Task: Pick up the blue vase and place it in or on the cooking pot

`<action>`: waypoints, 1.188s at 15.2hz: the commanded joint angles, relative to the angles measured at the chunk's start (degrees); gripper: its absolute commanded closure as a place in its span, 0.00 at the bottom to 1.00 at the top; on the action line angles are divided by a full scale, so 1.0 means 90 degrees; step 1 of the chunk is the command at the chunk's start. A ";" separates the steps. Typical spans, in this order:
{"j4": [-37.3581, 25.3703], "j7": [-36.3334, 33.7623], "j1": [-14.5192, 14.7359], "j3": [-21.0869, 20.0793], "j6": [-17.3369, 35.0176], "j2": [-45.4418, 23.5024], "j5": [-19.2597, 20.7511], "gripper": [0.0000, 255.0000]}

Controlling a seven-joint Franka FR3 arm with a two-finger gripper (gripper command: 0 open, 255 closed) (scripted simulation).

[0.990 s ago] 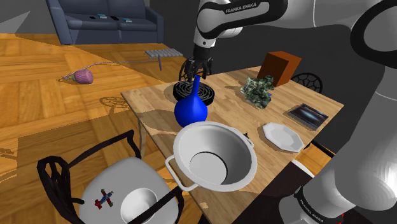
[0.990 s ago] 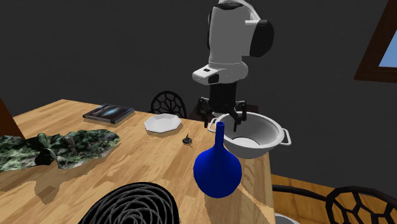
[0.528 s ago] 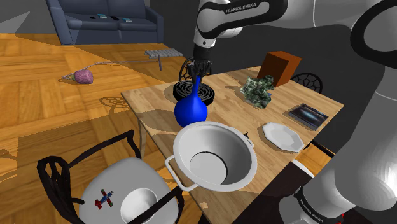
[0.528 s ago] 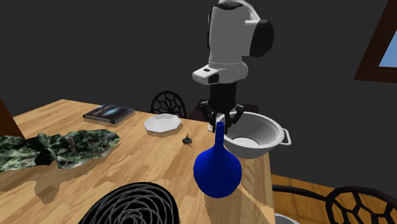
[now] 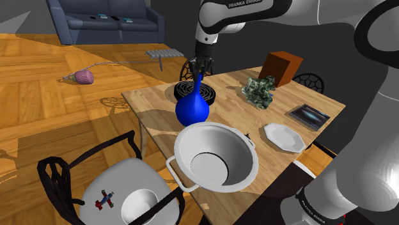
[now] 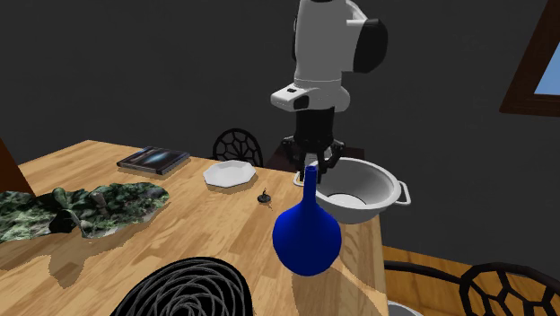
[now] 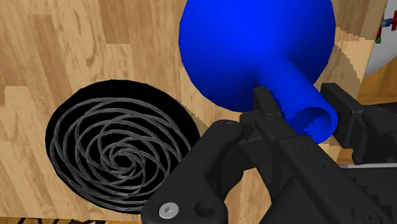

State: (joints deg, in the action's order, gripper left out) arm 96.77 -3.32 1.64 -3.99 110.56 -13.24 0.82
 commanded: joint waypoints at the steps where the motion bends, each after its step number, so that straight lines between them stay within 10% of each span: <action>1: -0.0139 -0.0006 0.0005 -0.0003 -0.0156 0.0028 -0.0001 1.00; 18: -0.1607 -0.0004 0.0017 -0.0010 -0.1617 0.0020 -0.0003 1.00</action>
State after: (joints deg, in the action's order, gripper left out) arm 83.27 -3.31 1.75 -4.07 96.81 -12.97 0.78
